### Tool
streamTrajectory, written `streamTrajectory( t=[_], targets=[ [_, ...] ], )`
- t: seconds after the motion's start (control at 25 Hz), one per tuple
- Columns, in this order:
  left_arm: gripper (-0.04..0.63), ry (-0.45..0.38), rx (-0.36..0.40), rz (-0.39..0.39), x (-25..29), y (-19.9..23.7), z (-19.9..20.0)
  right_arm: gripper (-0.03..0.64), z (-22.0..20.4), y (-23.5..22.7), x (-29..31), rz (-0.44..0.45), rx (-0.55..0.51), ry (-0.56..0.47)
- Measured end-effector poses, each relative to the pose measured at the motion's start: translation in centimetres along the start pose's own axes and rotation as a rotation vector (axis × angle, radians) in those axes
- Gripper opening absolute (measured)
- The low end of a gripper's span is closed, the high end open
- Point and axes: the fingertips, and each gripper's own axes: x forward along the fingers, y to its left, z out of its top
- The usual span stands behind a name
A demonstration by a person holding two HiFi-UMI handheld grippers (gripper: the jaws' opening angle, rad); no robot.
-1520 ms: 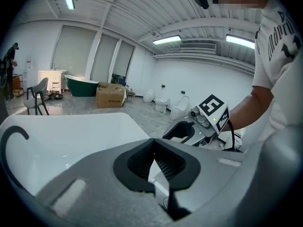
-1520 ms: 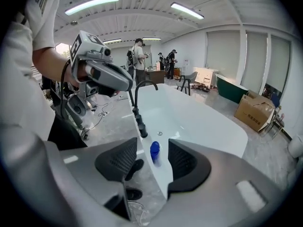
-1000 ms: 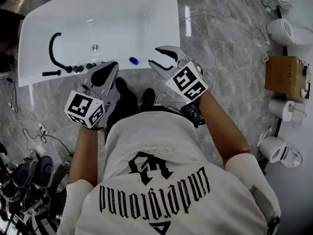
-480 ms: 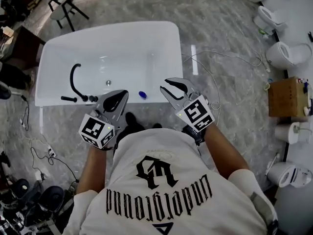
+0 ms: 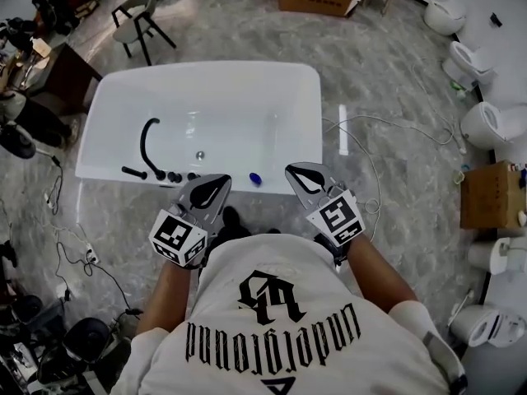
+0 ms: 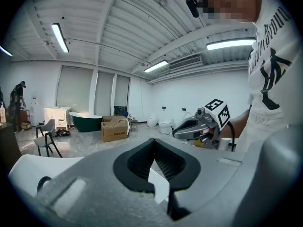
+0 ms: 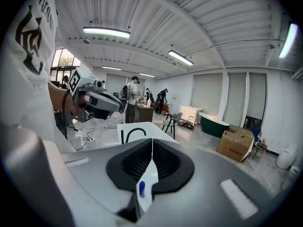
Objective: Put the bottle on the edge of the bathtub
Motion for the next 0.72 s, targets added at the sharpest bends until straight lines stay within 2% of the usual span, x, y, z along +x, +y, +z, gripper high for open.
streamTrajectory(
  t=[0.2, 0.4, 0.6, 0.72],
  targets=[
    [0.006, 0.031, -0.021, 0.017, -2.6, -0.6, -1.5, 0.0, 0.7, 2.4, 0.4, 0.037, -0.03, -0.04],
    [0.005, 0.044, -0.044, 0.025, -4.6, -0.5, -2.4, 0.002, 1.4, 4.6, 0.6, 0.047, -0.014, -0.057],
    [0.005, 0.026, -0.012, -0.072, -6.9, -2.5, -2.1, 0.002, 2.2, 7.8, 1.0, 0.022, -0.014, -0.036],
    [0.006, 0.009, -0.018, -0.086, -9.5, -2.8, -2.3, 0.002, 2.8, 9.8, 1.0, -0.009, -0.001, -0.034]
  ],
)
